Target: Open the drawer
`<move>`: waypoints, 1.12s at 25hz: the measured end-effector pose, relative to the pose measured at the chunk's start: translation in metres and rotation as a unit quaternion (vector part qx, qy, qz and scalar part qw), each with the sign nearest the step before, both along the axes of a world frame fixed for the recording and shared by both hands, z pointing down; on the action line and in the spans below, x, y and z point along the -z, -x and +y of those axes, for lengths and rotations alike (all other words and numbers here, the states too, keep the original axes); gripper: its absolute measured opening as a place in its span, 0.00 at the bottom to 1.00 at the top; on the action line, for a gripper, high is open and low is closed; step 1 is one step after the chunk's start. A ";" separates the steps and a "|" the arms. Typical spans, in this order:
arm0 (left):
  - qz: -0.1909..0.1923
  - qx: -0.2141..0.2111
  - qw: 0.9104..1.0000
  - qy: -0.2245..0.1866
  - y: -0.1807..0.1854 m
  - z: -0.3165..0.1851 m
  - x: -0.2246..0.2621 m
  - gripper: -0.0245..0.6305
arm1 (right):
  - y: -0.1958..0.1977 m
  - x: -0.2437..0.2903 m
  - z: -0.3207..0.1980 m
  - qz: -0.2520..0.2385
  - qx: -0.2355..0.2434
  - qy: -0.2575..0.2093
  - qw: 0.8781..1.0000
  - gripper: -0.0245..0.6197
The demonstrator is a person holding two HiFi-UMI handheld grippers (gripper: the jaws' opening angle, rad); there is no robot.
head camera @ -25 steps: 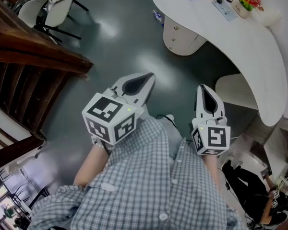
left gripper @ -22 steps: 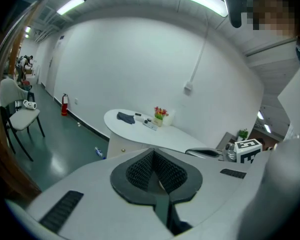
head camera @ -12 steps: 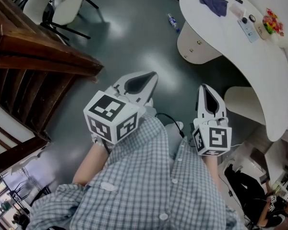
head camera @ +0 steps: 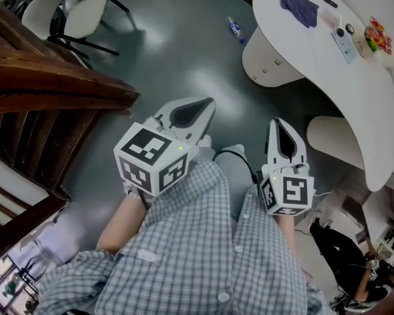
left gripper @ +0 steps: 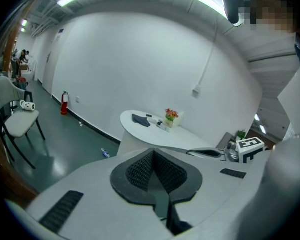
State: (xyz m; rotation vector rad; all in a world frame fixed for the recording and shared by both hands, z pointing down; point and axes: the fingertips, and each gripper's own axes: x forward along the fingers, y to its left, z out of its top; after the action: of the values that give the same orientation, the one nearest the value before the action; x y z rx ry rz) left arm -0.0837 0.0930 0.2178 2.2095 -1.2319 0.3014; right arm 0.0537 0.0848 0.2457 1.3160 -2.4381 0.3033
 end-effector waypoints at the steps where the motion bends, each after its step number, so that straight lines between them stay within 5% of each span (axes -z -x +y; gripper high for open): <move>1: 0.002 -0.001 1.000 0.001 -0.001 -0.002 -0.001 0.04 | 0.000 -0.001 -0.002 0.001 0.001 0.001 1.000 0.05; 28: -0.009 0.039 0.999 0.014 -0.018 -0.112 -0.013 0.04 | -0.007 -0.034 -0.117 -0.015 0.052 0.050 0.997 0.05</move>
State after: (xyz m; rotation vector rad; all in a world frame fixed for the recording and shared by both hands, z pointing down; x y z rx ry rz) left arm -0.0654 -0.0189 0.2304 2.1327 -1.3128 0.3051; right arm 0.0611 -0.0322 0.2801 1.1457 -2.4720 0.4155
